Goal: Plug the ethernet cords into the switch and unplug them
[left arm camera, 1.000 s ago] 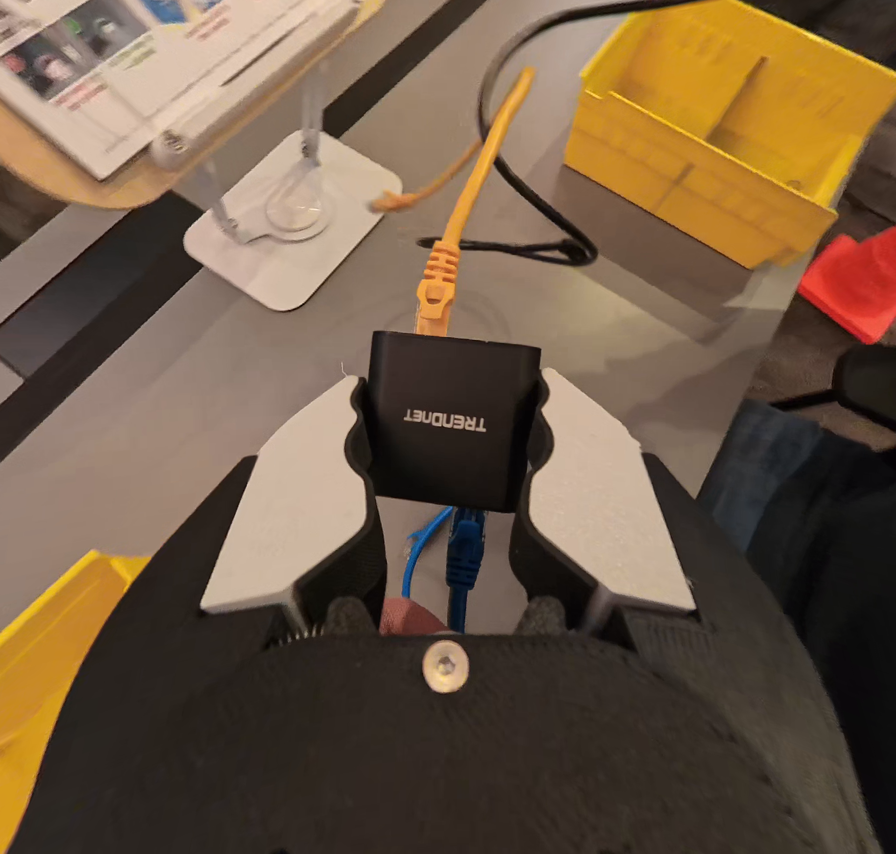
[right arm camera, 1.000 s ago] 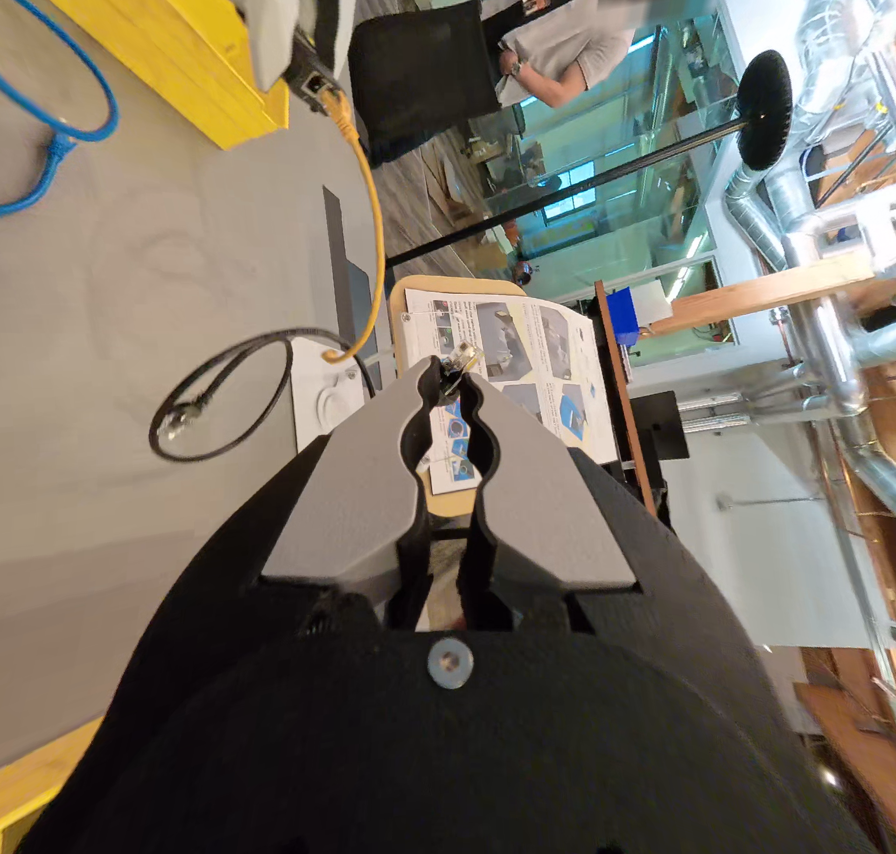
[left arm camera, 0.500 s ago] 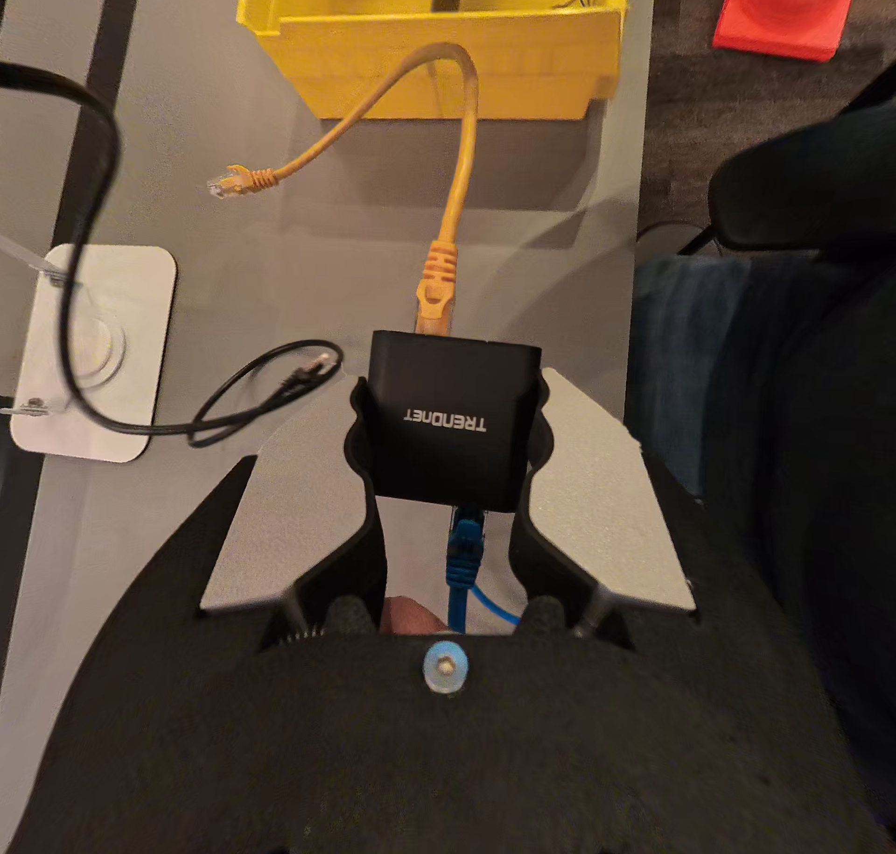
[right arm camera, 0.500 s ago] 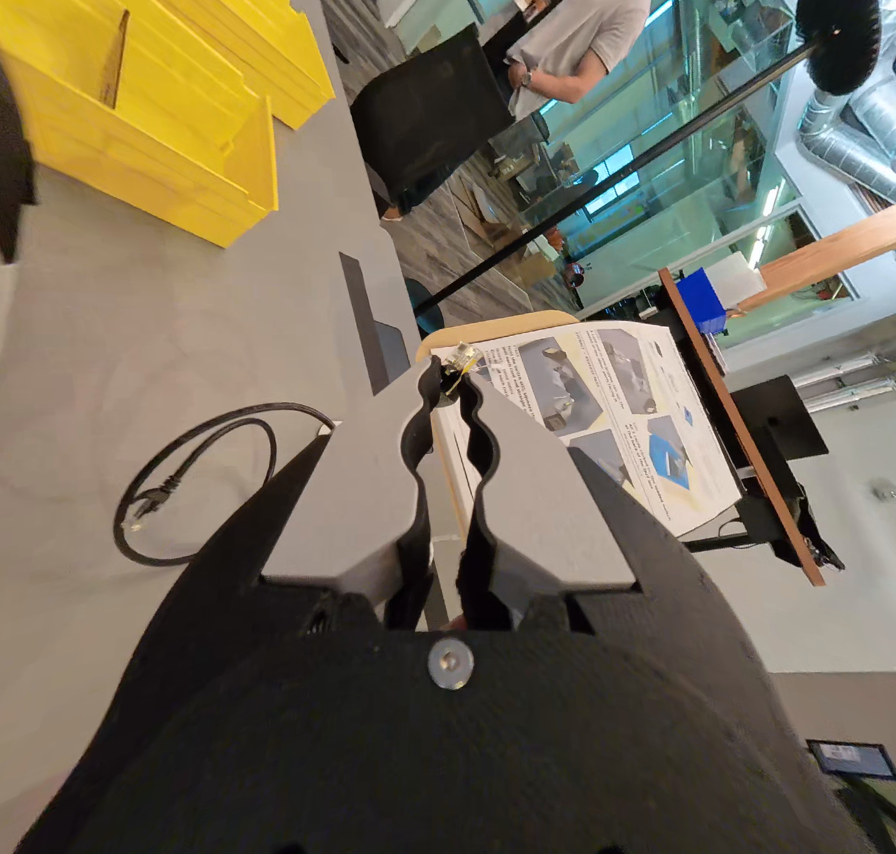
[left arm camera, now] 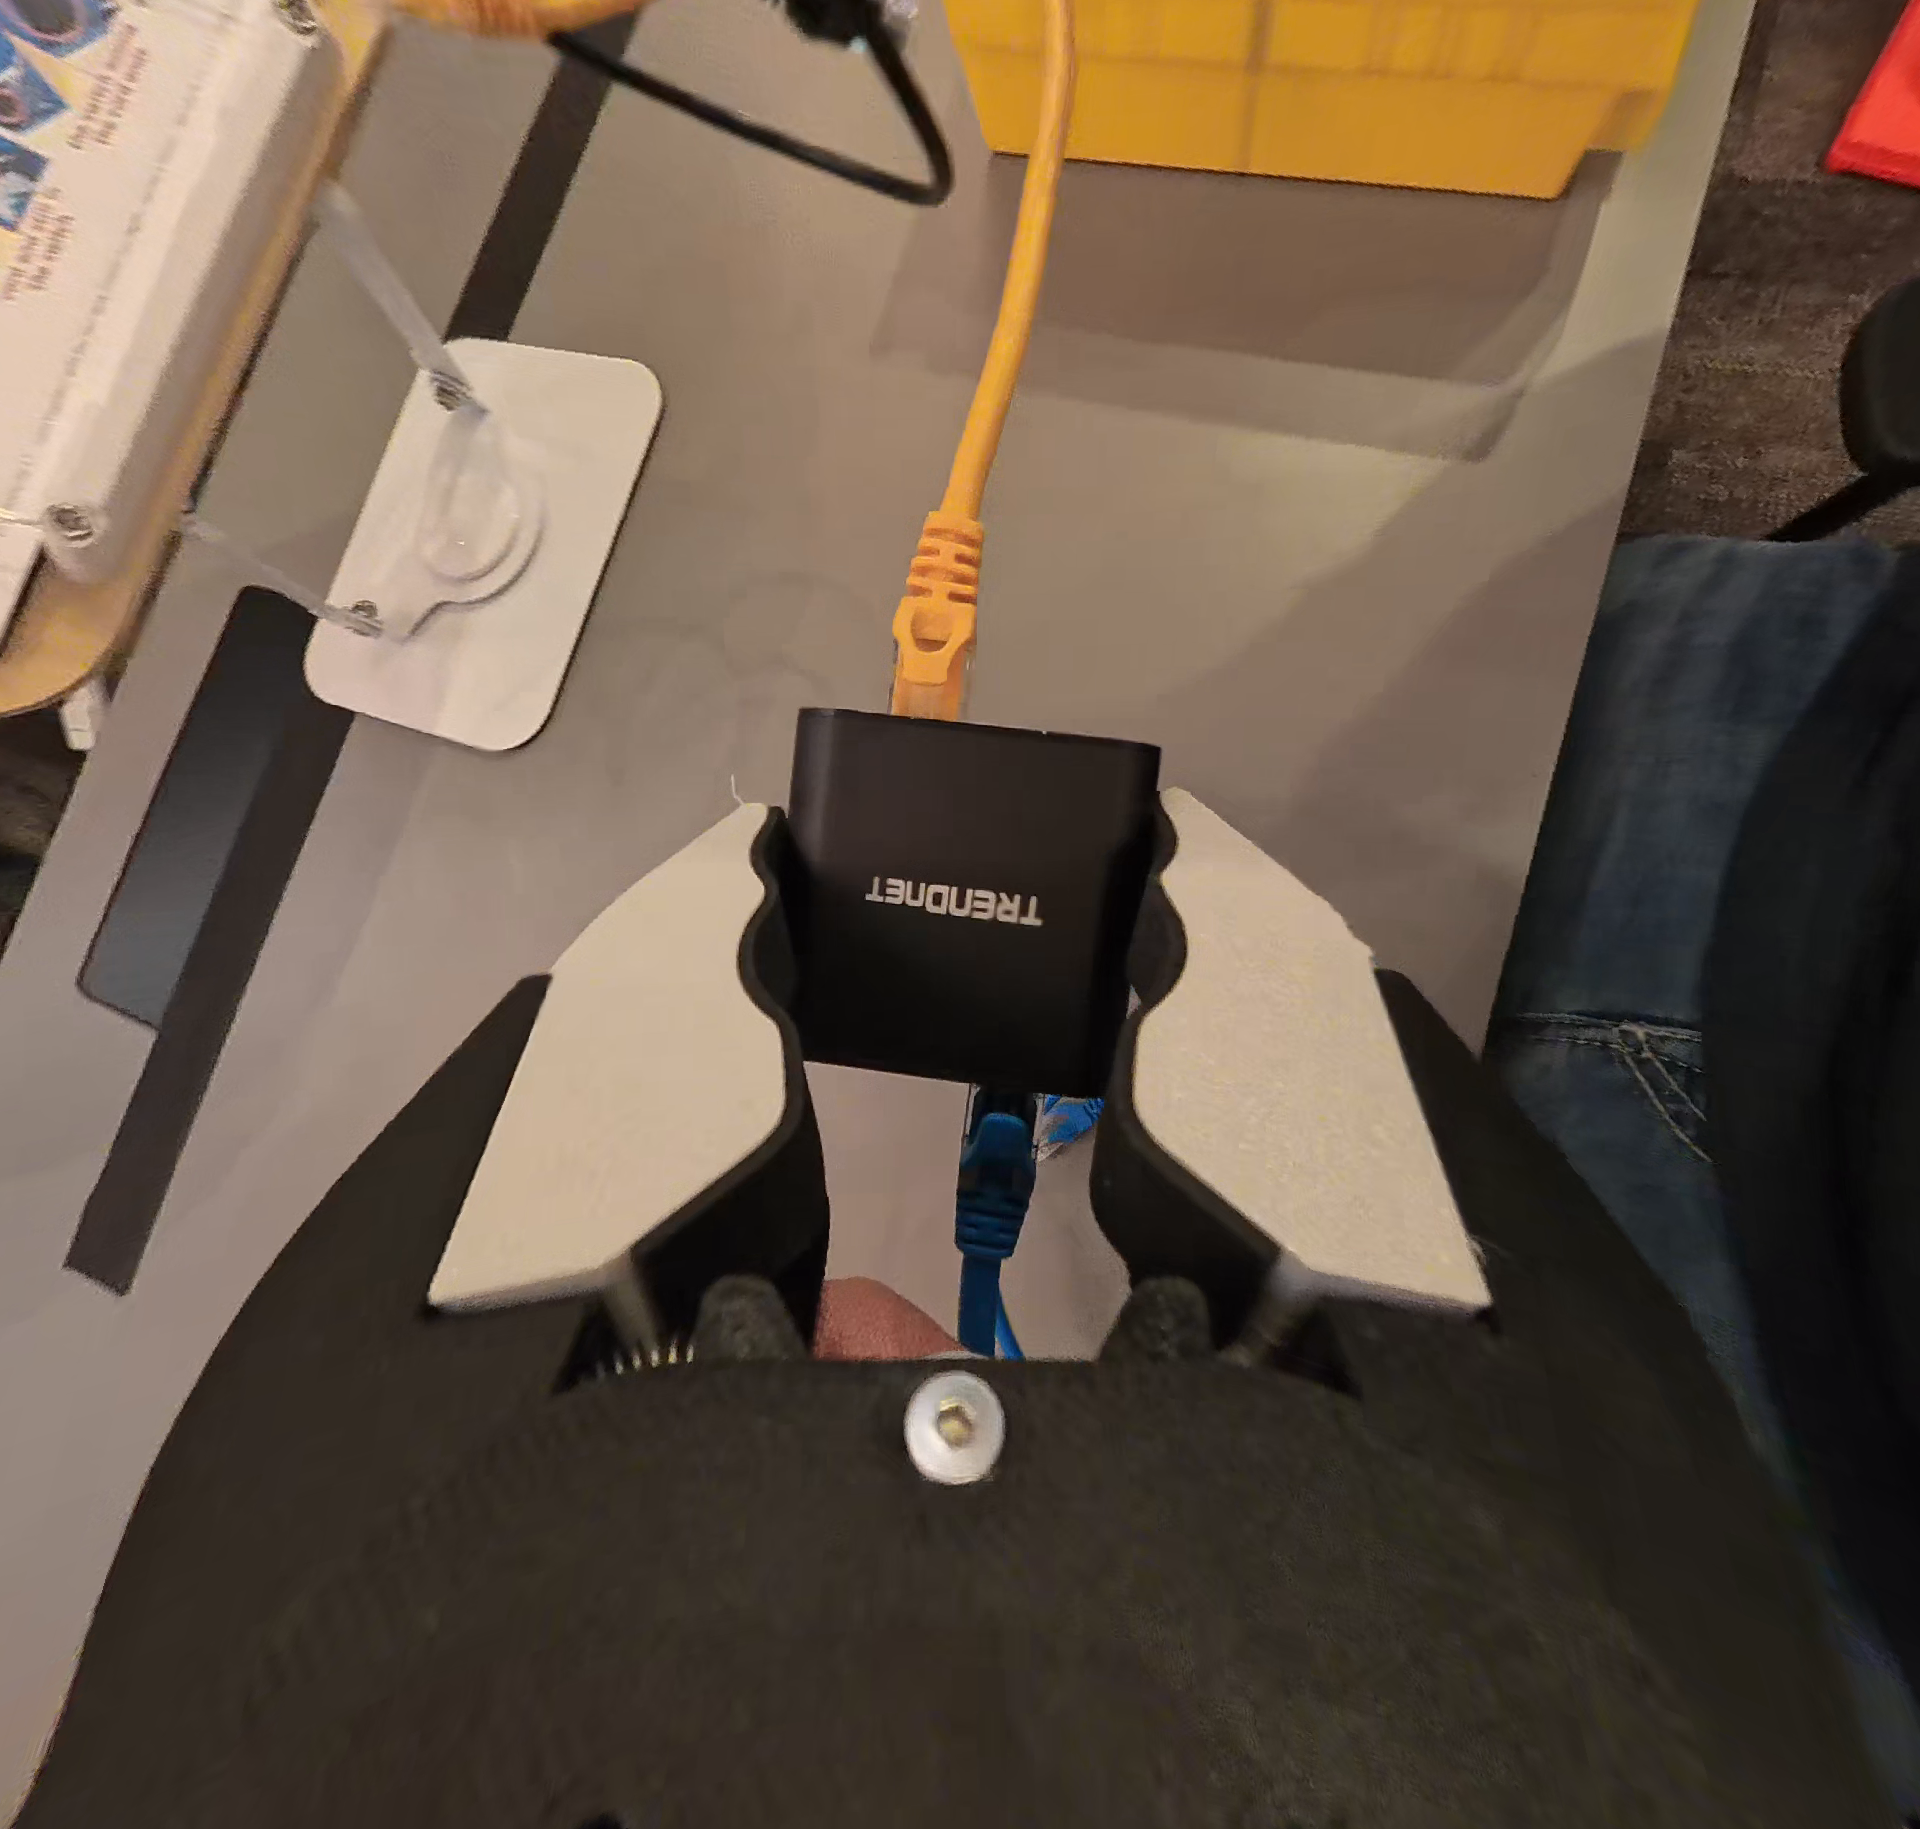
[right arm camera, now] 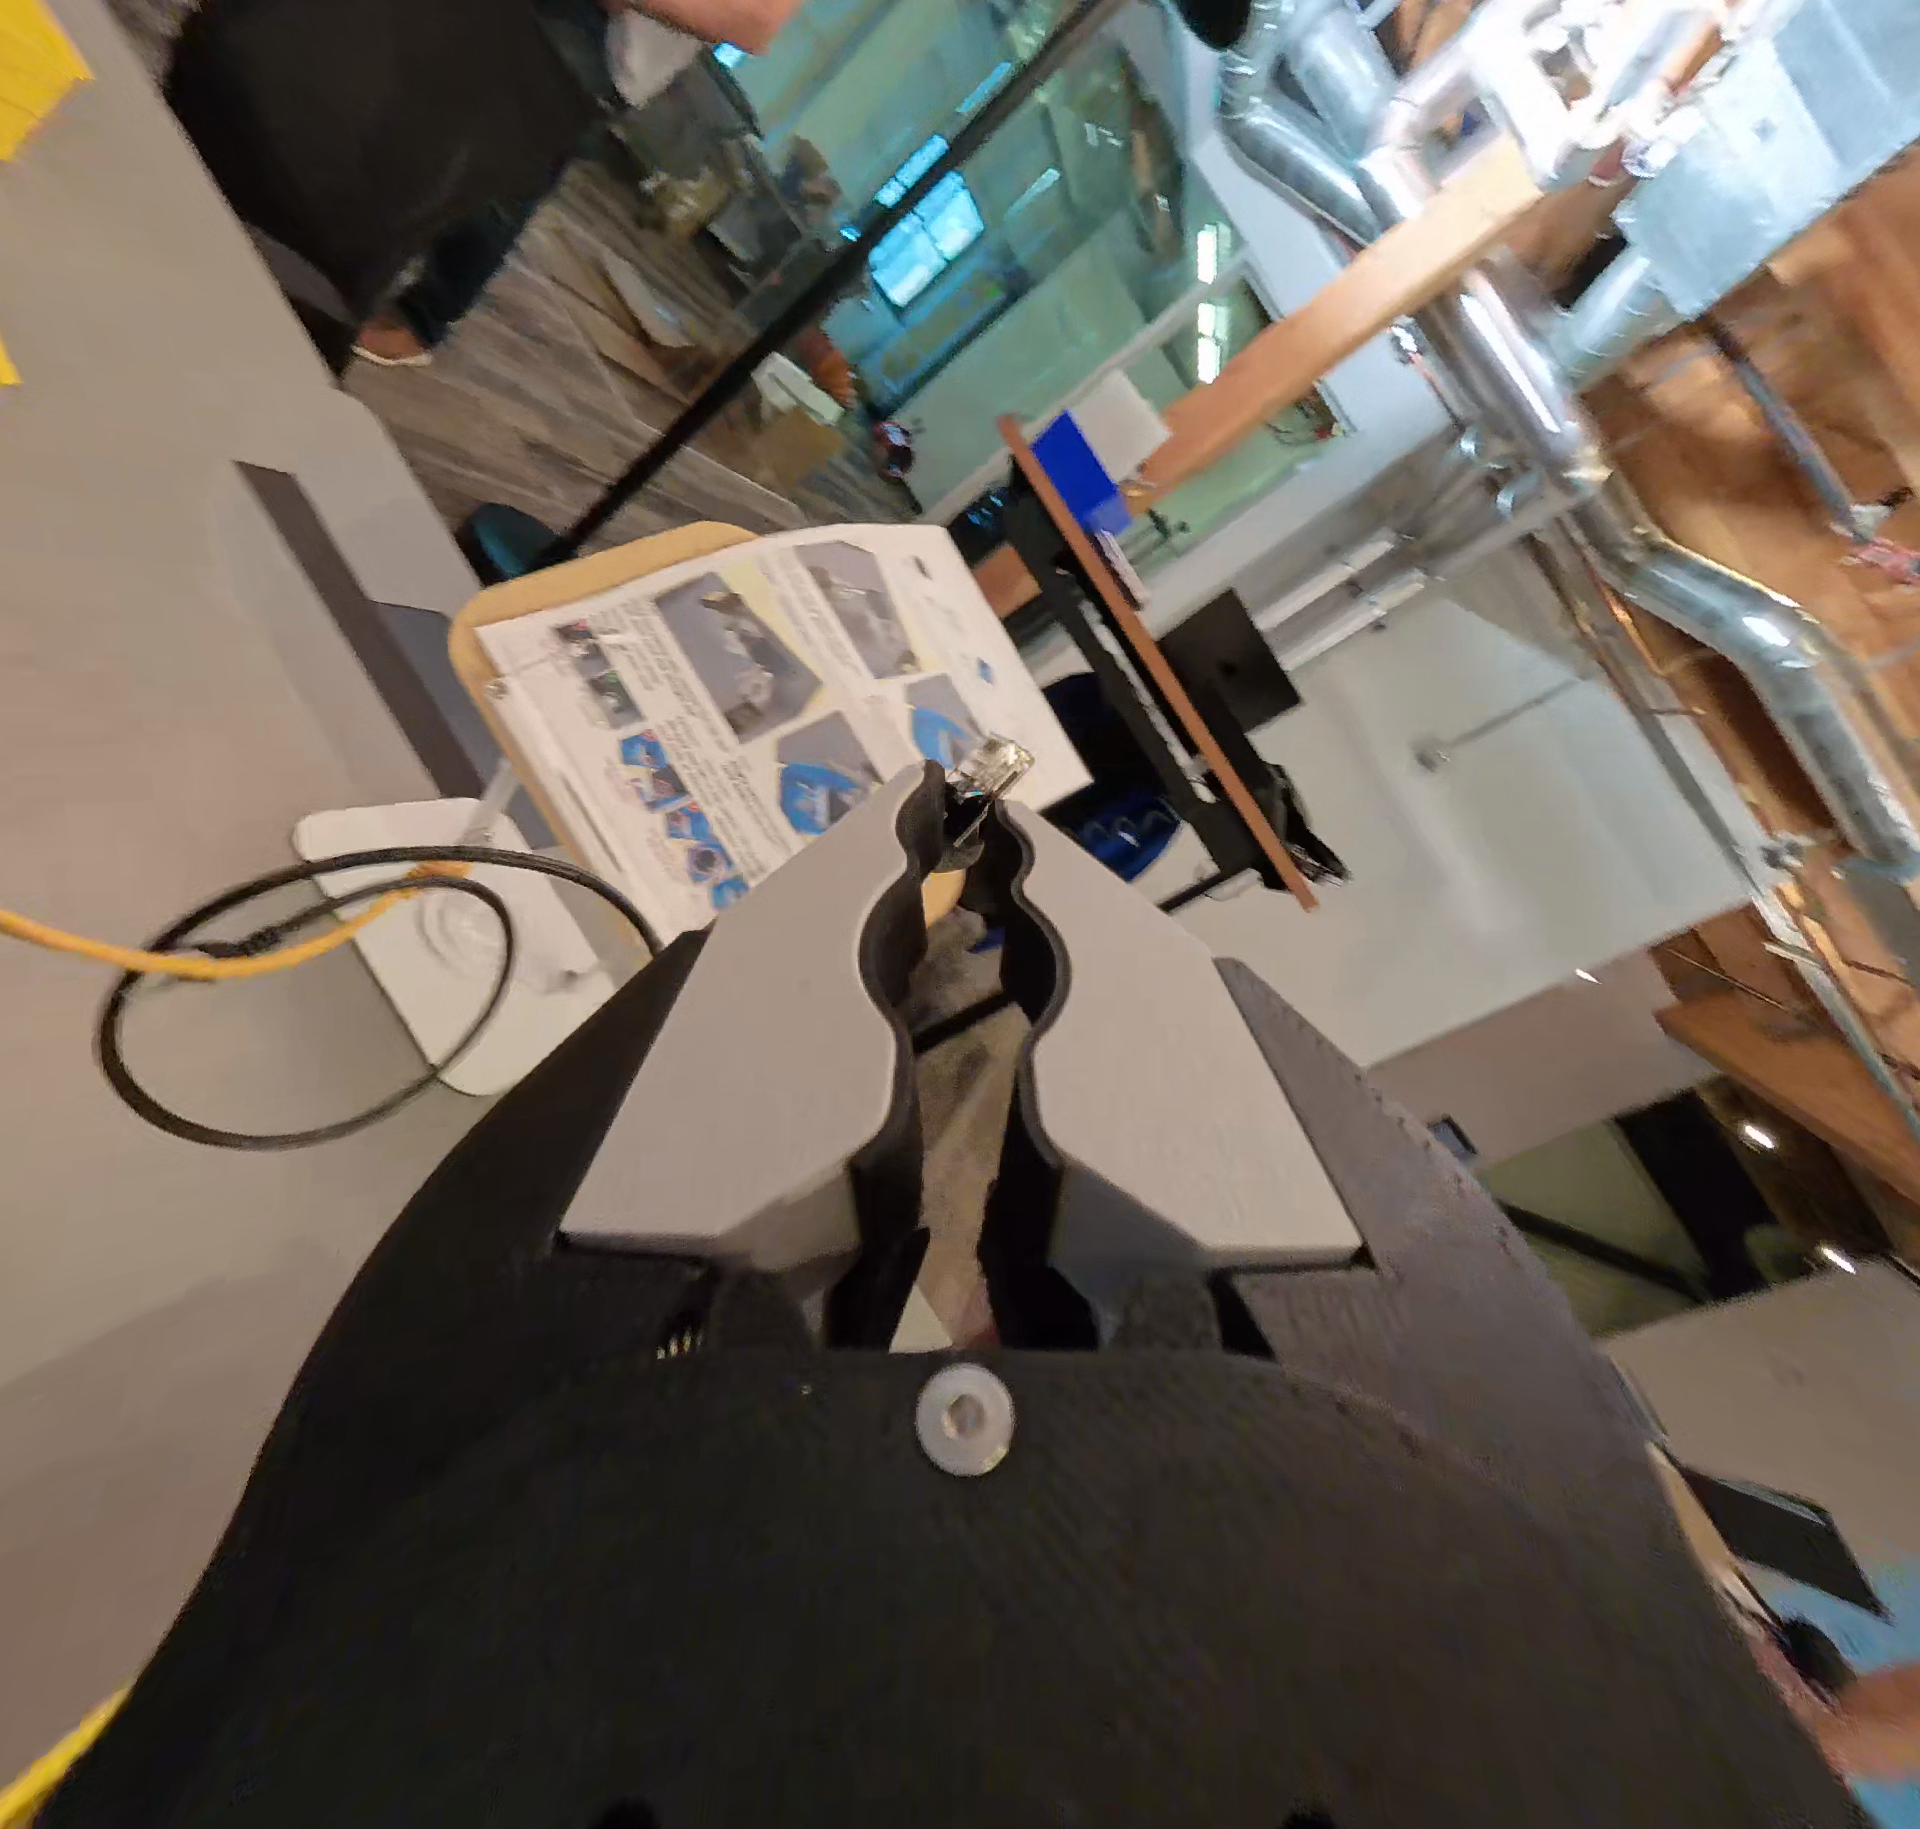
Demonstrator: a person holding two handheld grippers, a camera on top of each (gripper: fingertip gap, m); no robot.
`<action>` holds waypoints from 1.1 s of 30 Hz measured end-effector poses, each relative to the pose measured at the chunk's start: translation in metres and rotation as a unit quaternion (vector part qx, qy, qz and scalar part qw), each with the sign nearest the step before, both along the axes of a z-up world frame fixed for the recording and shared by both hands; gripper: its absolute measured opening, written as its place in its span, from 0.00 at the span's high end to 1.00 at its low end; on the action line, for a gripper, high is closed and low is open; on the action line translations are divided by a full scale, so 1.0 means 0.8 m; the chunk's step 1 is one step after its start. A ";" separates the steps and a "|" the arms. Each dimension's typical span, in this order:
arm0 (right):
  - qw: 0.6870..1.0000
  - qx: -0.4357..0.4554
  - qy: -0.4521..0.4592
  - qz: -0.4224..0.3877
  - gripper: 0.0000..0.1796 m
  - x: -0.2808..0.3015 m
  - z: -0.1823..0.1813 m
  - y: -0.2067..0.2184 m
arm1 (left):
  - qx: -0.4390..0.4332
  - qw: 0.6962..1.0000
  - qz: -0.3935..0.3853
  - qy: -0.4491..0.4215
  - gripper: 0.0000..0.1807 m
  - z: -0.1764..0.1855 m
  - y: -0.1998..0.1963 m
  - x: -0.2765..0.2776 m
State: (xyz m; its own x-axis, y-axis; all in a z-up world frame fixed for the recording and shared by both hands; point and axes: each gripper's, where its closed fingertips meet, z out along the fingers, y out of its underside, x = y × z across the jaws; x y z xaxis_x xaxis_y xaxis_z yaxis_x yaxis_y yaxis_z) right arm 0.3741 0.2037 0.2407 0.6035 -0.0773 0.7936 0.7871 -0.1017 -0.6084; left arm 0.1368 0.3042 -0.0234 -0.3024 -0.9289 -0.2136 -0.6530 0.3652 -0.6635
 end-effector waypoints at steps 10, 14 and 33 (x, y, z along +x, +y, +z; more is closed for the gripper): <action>0.988 -0.016 -0.037 -0.152 0.98 0.107 0.002 -0.031 | -0.045 0.974 -0.216 -0.054 0.65 0.040 -0.091 -0.022; 0.996 -0.044 -0.014 -0.081 0.99 0.058 -0.039 0.028 | 0.009 0.967 -0.254 -0.026 0.65 0.034 -0.131 -0.003; 0.992 -0.079 0.094 -0.025 0.99 0.033 -0.110 0.187 | 0.188 0.930 -0.315 0.012 0.65 -0.025 -0.191 0.045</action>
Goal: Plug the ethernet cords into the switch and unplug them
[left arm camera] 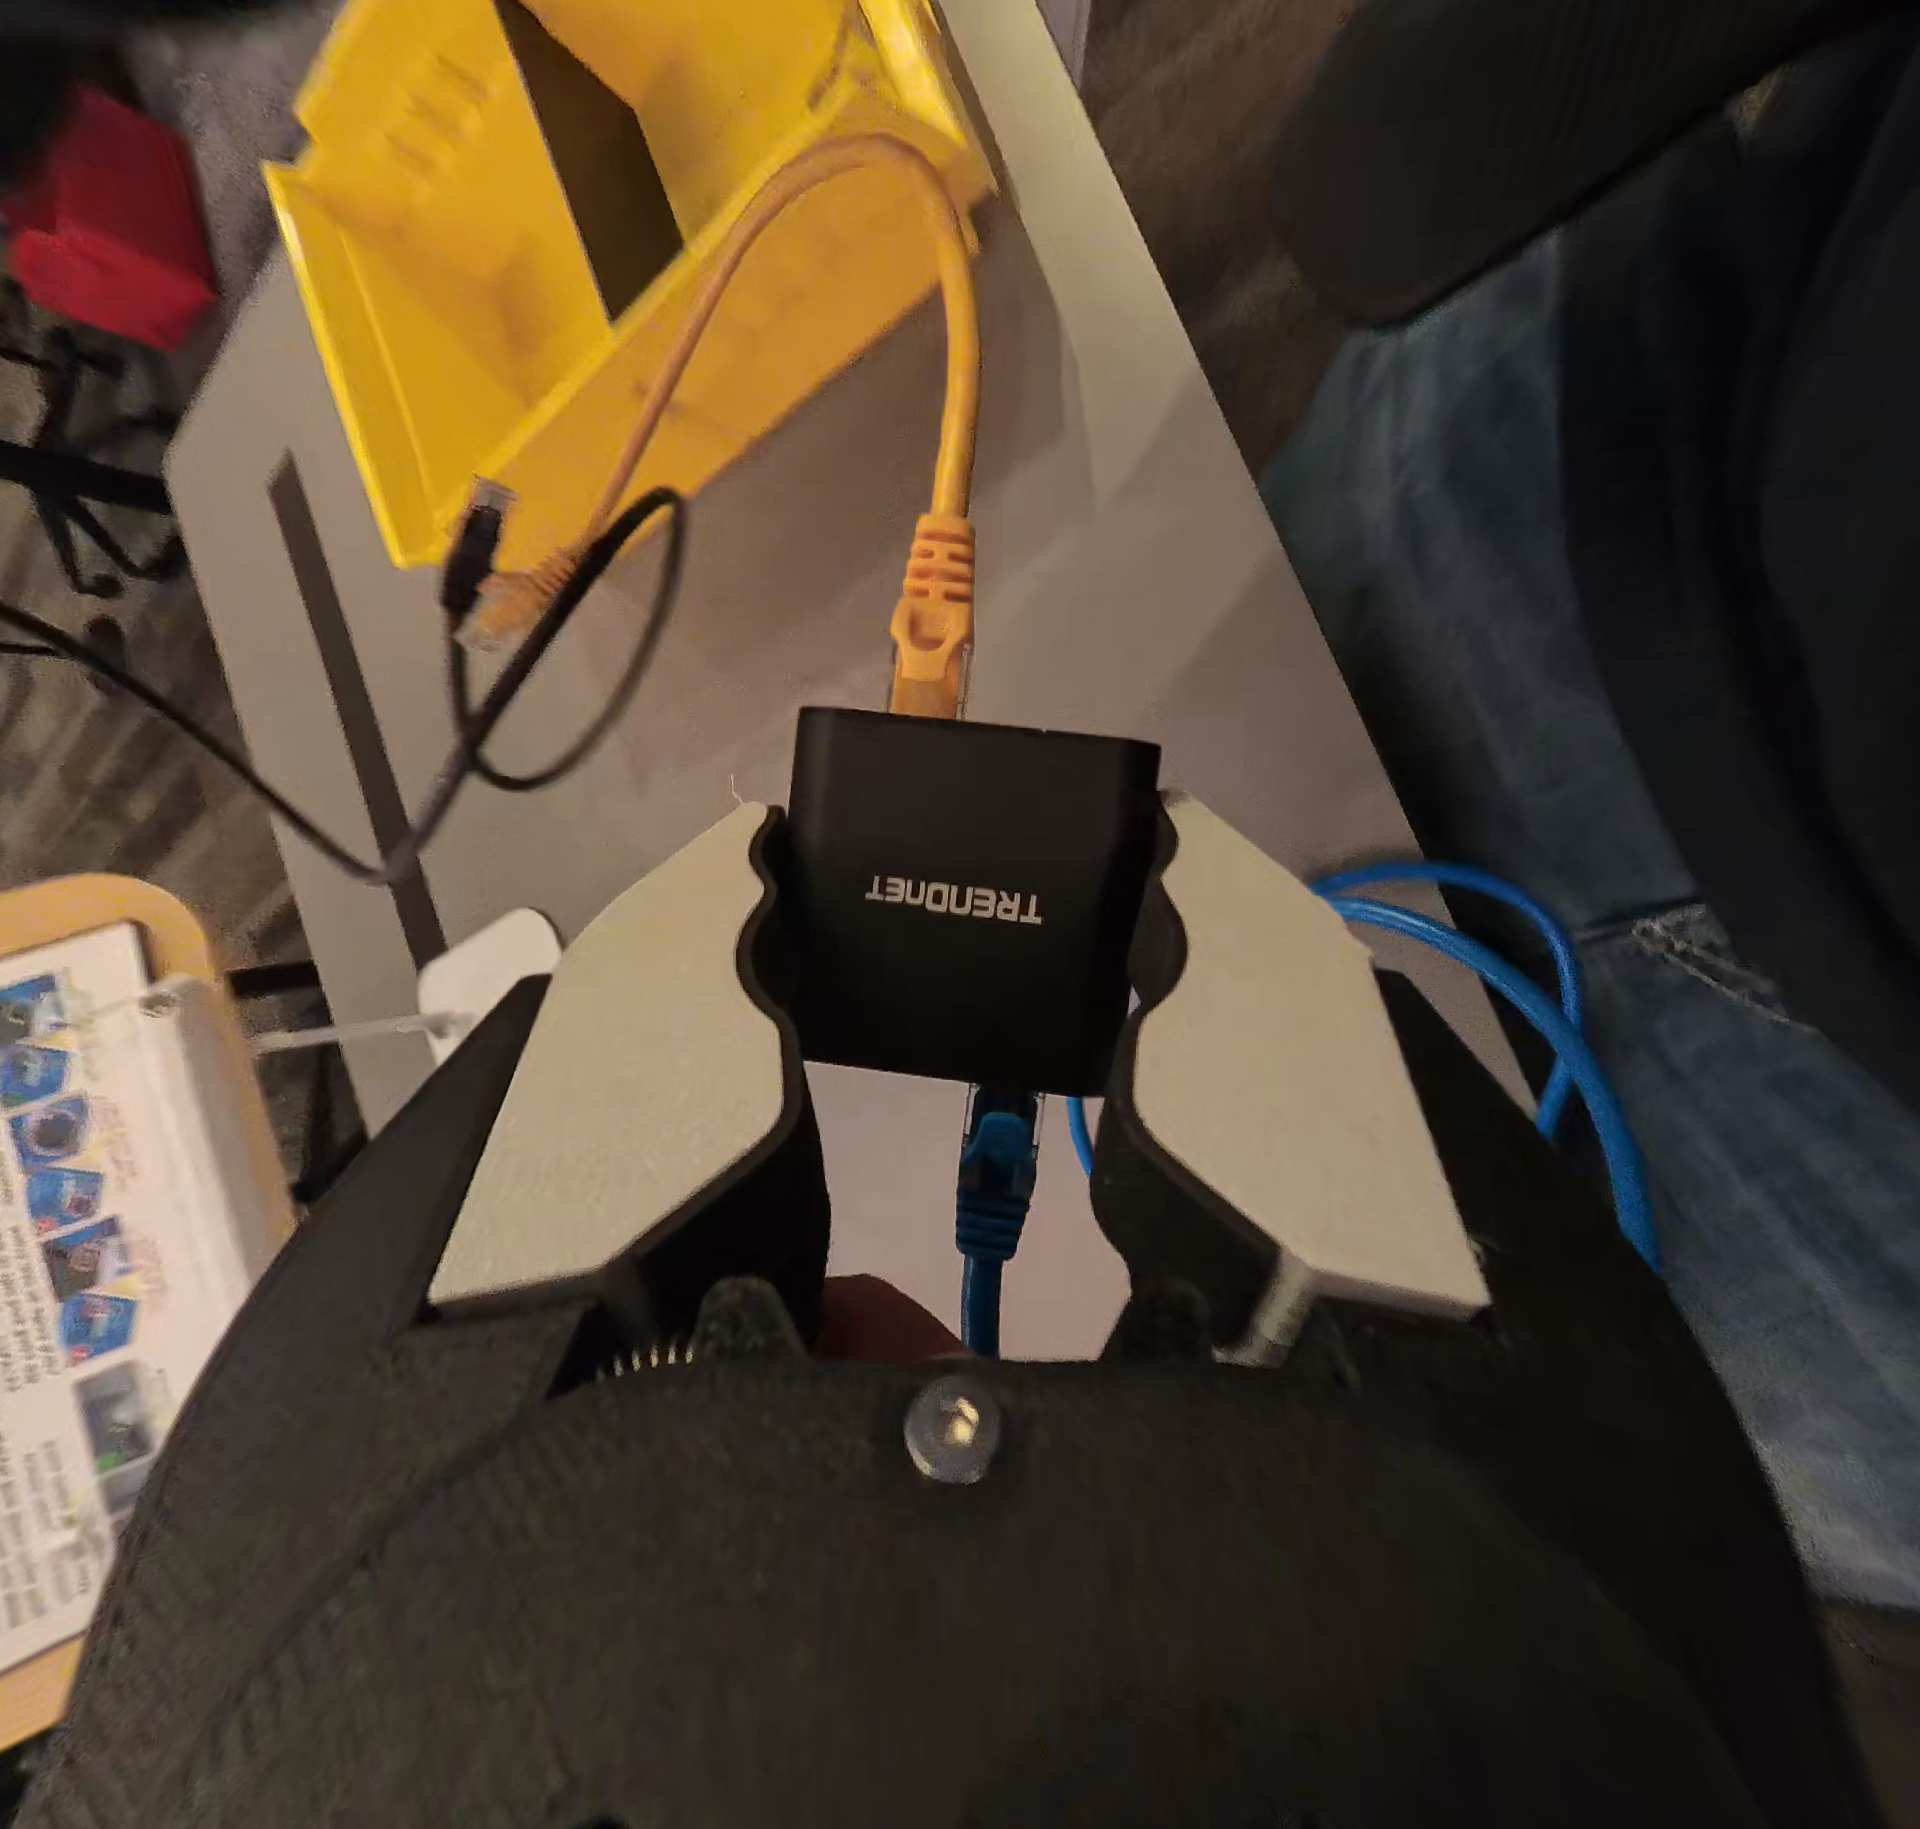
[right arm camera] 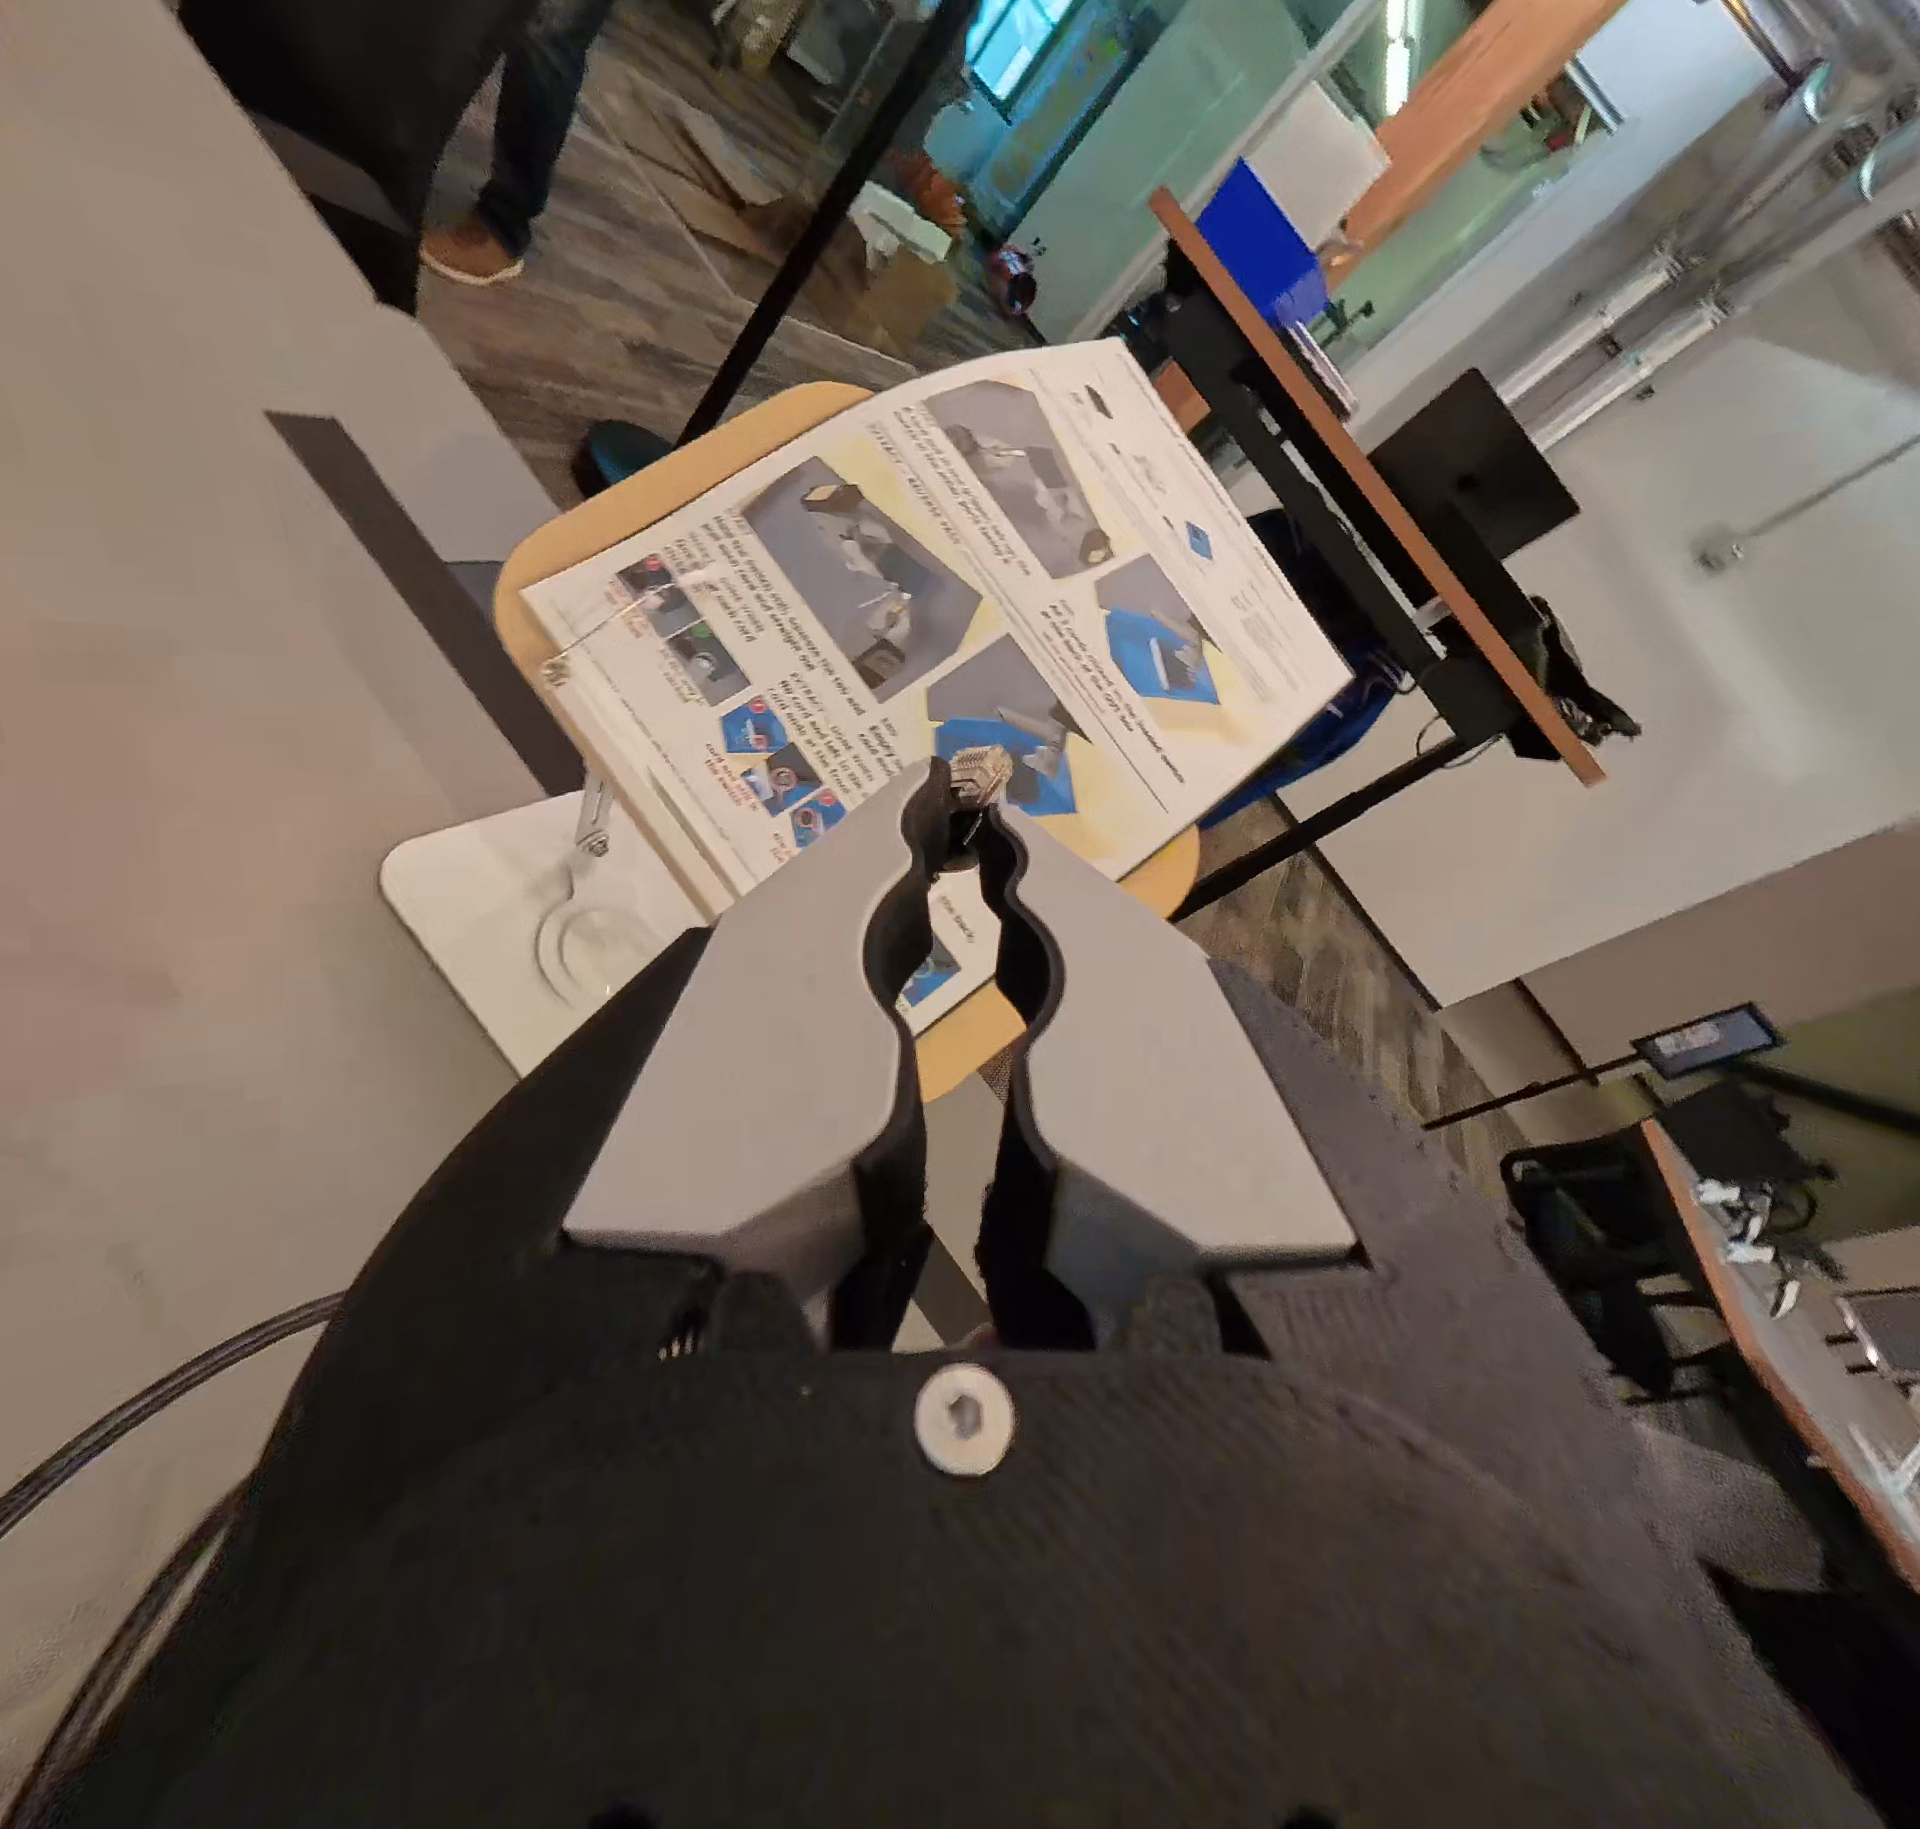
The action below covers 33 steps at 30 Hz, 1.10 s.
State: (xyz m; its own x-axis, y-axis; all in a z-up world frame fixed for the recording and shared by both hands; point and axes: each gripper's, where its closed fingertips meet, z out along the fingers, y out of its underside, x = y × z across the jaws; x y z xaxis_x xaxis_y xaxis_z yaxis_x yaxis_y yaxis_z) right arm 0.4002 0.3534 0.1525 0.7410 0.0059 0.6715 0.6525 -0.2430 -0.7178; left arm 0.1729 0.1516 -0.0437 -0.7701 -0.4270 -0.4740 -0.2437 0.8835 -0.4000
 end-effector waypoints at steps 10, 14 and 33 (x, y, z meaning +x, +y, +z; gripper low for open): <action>1.000 0.010 -0.024 0.006 0.99 -0.016 0.012 0.004 | 0.032 0.999 0.037 0.001 0.65 -0.024 0.034 0.006; 0.999 0.039 -0.009 -0.008 0.99 0.009 0.055 -0.032 | 0.008 0.997 0.080 0.013 0.65 -0.030 0.066 -0.010; 0.983 0.109 -0.048 -0.142 0.99 0.086 0.184 -0.255 | -0.037 0.992 0.119 0.010 0.65 -0.031 0.124 -0.068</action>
